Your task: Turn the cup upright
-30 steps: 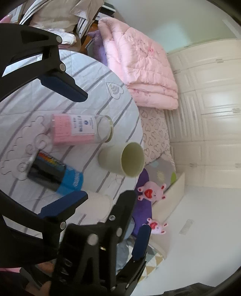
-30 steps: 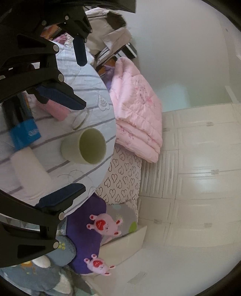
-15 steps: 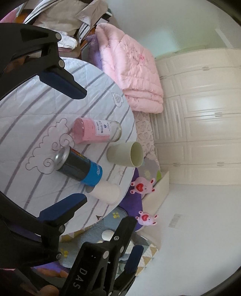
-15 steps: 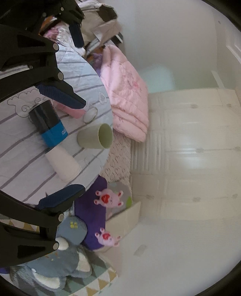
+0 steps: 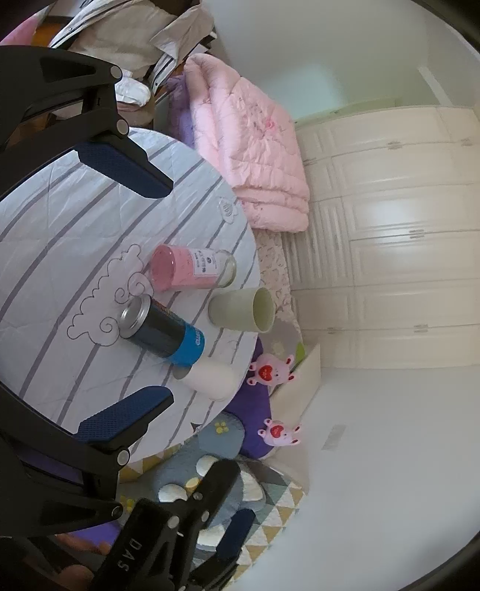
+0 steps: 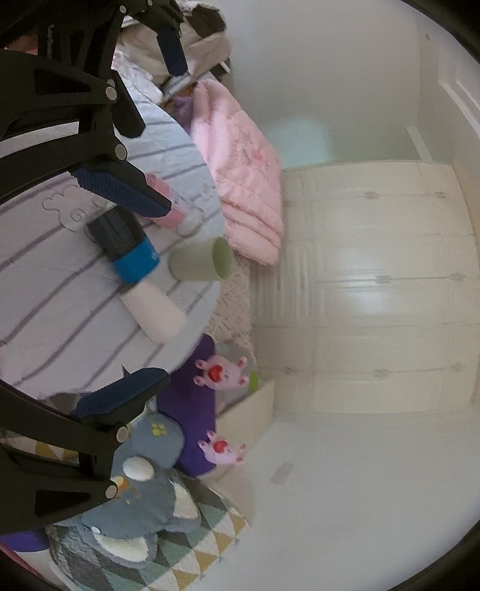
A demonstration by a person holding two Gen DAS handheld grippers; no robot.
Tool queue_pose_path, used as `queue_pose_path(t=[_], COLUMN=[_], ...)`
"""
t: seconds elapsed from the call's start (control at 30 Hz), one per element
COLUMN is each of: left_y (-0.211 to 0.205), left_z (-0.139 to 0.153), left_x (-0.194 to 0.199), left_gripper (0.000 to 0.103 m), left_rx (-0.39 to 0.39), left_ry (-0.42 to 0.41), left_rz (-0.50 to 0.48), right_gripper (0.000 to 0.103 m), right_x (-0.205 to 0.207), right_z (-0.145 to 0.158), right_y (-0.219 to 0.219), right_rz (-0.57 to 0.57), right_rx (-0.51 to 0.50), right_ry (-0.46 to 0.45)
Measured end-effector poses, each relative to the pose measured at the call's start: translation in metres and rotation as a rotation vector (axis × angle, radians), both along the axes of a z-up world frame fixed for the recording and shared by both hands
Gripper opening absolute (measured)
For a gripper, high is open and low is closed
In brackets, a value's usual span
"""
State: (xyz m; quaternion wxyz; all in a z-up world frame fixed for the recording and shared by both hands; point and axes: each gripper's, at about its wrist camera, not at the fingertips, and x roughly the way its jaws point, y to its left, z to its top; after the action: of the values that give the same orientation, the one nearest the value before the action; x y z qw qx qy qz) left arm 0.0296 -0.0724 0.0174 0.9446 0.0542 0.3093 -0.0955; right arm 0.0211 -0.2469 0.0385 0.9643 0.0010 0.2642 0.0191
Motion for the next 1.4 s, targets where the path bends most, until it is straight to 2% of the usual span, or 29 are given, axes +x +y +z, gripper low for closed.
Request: queue_pose_path(t=[0.17, 0.63, 0.83, 1.0, 1.17, 1.4], left_y=[0.004, 0.0, -0.003, 0.001, 0.003, 0.004], left_z=[0.004, 0.005, 0.004, 0.003, 0.002, -0.002], left_x=[-0.003, -0.005, -0.008, -0.006, -0.006, -0.004], left_gripper=[0.103, 0.103, 0.103, 0.103, 0.103, 0.103], left_rx=[-0.03, -0.039, -0.04, -0.082, -0.081, -0.06], left_ry=[-0.013, -0.032, -0.11, -0.126, -0.152, -0.177], left_rz=[0.016, 0.019, 0.01, -0.003, 0.005, 0.021], right_gripper=[0.085, 0.085, 0.085, 0.085, 0.085, 0.085], right_x=[-0.003, -0.002, -0.007, -0.013, -0.018, -0.013], right_z=[0.003, 0.0, 0.002, 0.005, 0.007, 0.003], right_y=[0.002, 0.007, 0.007, 0.011, 0.015, 0.017], right_rz=[-0.004, 0.012, -0.008, -0.029, -0.038, -0.035], right_rx=[-0.023, -0.042, -0.068, -0.103, -0.131, -0.132], right_ry=[0.006, 0.016, -0.038, -0.112, -0.184, -0.19])
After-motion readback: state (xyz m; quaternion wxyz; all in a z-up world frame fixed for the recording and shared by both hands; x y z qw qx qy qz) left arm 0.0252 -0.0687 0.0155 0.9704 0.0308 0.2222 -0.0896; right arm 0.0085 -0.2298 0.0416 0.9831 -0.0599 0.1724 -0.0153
